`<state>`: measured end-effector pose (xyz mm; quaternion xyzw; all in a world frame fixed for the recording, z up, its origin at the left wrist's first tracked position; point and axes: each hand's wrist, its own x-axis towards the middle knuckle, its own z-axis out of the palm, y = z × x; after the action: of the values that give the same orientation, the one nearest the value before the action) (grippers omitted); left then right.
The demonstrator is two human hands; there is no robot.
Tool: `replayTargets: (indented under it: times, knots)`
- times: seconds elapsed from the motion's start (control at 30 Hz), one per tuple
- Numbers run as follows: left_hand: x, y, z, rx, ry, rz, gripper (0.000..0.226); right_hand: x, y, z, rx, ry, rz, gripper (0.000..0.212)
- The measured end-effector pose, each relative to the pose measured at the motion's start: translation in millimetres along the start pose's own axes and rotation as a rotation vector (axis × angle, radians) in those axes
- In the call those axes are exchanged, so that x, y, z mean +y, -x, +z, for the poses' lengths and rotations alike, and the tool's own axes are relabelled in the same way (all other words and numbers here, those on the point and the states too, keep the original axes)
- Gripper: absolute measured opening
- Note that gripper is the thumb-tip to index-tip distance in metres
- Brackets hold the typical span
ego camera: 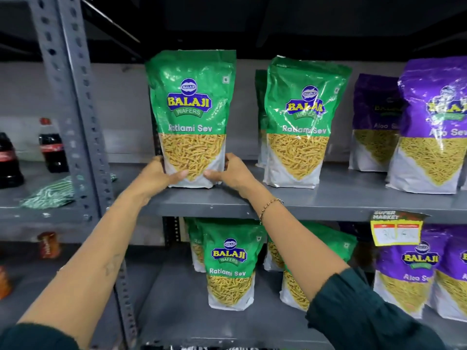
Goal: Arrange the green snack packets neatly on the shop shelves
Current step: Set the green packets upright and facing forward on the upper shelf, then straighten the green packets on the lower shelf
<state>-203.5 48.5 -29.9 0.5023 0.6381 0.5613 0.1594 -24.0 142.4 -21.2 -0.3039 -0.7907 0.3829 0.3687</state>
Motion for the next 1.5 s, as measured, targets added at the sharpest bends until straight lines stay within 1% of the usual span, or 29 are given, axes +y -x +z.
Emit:
replayTargets:
  times: [0.03,0.07,0.2,0.33,0.4,0.43,0.47,0.5,0.53,0.57,0.63,0.67,0.73,0.8,0.87,0.9,0.97,1.03,1.1,1.13,1.17,1.2,1.23,1.3,1.37,1.43,1.5]
  knots:
    - [-4,-1,2,0.011,-0.008,0.0,0.058,1,-3,2,0.006,-0.021,-0.001,0.057]
    - [-6,-3,3,0.03,-0.008,-0.003,0.052,3,-5,3,0.014,-0.036,-0.003,0.056]
    - [-10,-9,5,0.045,-0.037,0.003,0.064,10,-12,4,0.051,-0.057,0.017,0.061]
    - [-12,-7,5,0.045,-0.066,0.014,0.067,13,-15,4,0.032,-0.035,0.028,0.069]
    - [-9,-3,4,0.02,-0.079,0.015,0.075,10,-9,2,0.008,-0.022,0.036,0.065]
    - [-7,1,3,0.038,-0.138,0.024,0.077,7,-3,2,0.031,0.01,0.034,0.064]
    - [-5,7,3,0.09,-0.218,0.063,0.078,4,5,3,0.094,0.066,0.018,0.063]
    - [-2,16,4,0.169,-0.283,0.129,0.075,1,16,4,0.191,0.125,-0.024,0.058]
    - [2,29,6,0.262,-0.296,0.219,0.067,-1,28,8,0.307,0.169,-0.088,0.048]
    - [6,46,8,0.349,-0.251,0.297,0.056,-2,42,12,0.41,0.181,-0.166,0.036]
    - [7,80,13,0.454,-0.096,0.392,0.033,-5,76,24,0.535,0.144,-0.295,0.017]
    - [6,99,18,0.478,-0.034,0.414,0.024,-3,93,30,0.566,0.116,-0.332,0.012]
    - [-8,131,32,0.475,0.059,0.417,0.012,10,125,45,0.61,0.063,-0.387,0.008]
    - [-33,153,50,0.407,0.115,0.381,0.006,35,149,61,0.603,0.076,-0.414,0.006]
    - [-69,166,69,0.308,0.113,0.298,0.007,72,166,76,0.548,0.096,-0.358,0.005]
    - [-89,168,79,0.263,0.106,0.235,0.008,93,172,80,0.521,0.082,-0.293,0.005]
    - [-132,167,95,0.184,0.082,0.076,0.014,141,178,84,0.462,0.056,-0.08,0.009]
    - [-173,159,108,0.08,0.045,-0.129,0.034,192,177,82,0.366,0.051,0.182,0.024]
    - [-204,150,119,-0.089,0.045,-0.323,0.062,235,173,80,0.232,0.055,0.388,0.049]
    - [-214,146,123,-0.177,0.053,-0.385,0.075,251,171,80,0.164,0.065,0.468,0.062]
    - [-221,141,127,-0.242,0.054,-0.419,0.086,266,168,81,0.102,0.082,0.524,0.073]
    - [-226,137,130,-0.286,0.047,-0.434,0.095,276,165,81,0.048,0.094,0.555,0.079]
    - [-229,133,132,-0.314,0.034,-0.437,0.103,287,163,82,0.008,0.086,0.561,0.083]
    - [-236,124,139,-0.363,0.012,-0.436,0.113,296,157,81,-0.024,0.023,0.538,0.087]
    - [-241,118,146,-0.437,-0.018,-0.45,0.113,304,152,81,-0.016,-0.007,0.504,0.085]
    - [-246,115,154,-0.467,-0.031,-0.437,0.095,311,148,82,-0.011,-0.004,0.484,0.066]
    - [-248,115,158,-0.425,0.028,-0.431,0.073,311,144,84,0.005,0.02,0.494,0.053]
